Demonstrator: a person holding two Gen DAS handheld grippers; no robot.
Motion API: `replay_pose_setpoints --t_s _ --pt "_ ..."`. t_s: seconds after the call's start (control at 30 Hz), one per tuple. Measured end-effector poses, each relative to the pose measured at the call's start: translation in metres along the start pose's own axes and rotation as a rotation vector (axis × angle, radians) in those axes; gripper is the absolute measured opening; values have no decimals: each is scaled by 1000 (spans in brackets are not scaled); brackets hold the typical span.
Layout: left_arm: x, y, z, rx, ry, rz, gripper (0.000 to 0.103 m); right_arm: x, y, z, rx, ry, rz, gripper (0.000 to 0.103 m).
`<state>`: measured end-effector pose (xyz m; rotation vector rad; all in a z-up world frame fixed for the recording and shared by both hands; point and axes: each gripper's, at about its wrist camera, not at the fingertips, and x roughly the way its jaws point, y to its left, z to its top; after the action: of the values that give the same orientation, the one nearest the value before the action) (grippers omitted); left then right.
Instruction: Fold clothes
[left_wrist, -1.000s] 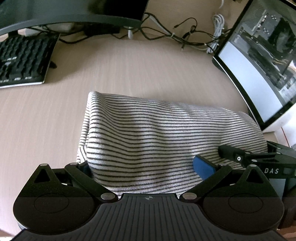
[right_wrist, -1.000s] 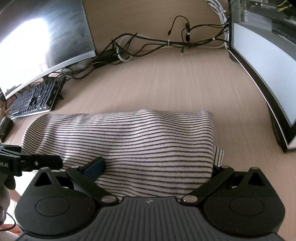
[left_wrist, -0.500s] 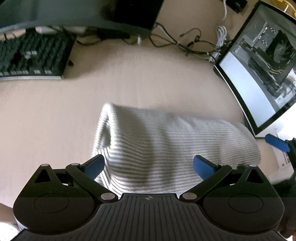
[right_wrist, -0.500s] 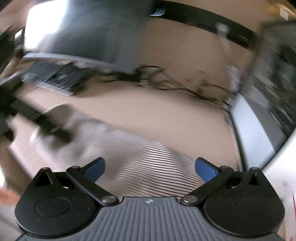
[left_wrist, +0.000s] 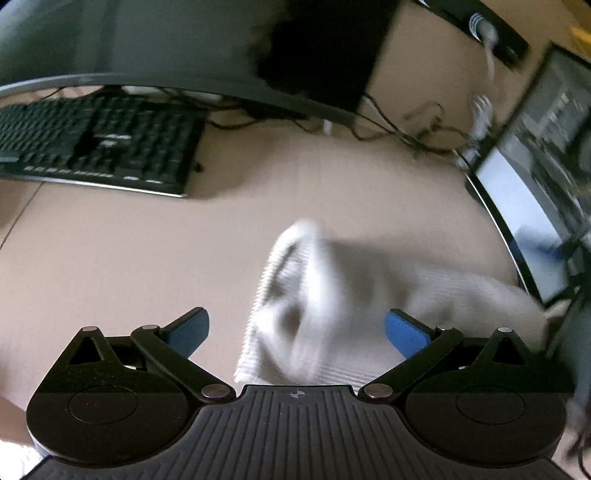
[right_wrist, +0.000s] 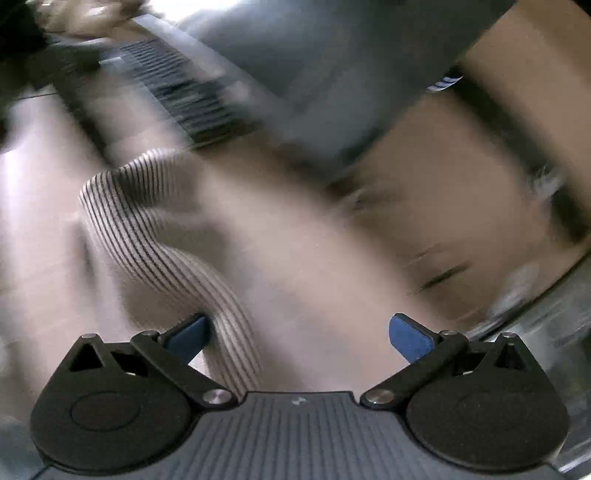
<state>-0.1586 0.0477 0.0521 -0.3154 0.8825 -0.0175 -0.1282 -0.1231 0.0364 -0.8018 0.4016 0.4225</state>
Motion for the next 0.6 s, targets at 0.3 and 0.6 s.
replay_pose_setpoints --t_s 0.3,0.6 --pt "34 -31 14 69 57 -91 103 35 -133 18 637 -16 158 103" --pt "82 -68 55 -4 51 -294 103 40 -128 -13 677 78 288 103"
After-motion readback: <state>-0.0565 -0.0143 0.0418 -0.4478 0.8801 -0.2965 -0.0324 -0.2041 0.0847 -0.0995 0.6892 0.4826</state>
